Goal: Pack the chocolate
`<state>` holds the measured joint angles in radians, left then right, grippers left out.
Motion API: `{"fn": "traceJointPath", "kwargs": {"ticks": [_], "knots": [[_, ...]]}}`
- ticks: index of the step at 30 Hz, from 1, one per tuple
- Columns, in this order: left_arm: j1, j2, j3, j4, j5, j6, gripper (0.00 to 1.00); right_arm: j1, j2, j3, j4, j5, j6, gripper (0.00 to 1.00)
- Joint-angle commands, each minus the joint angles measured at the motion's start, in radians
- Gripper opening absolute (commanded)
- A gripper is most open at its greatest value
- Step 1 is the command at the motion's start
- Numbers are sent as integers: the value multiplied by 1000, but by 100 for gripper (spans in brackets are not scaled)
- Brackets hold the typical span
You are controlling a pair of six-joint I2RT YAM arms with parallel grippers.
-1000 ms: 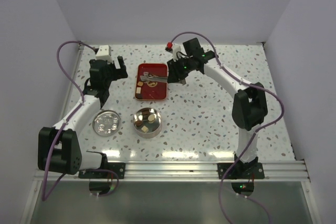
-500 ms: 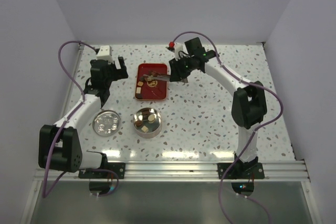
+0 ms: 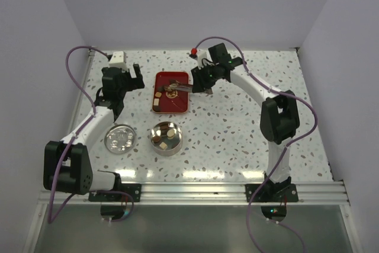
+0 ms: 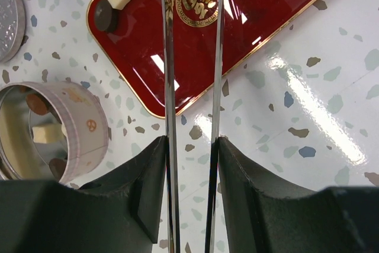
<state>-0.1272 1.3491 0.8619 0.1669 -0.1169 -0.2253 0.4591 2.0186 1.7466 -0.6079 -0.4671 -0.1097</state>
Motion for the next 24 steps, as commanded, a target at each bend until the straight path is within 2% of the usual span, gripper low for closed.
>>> {"fn": "traceJointPath", "kwargs": {"ticks": [1,24], "knots": [[-6,2,45,5,-7,1,100,-5,12,24,45,-30,-16,42],[-6,-1,43,5,-6,1,100,-5,-26,-9,37,56,-47,43]]}}
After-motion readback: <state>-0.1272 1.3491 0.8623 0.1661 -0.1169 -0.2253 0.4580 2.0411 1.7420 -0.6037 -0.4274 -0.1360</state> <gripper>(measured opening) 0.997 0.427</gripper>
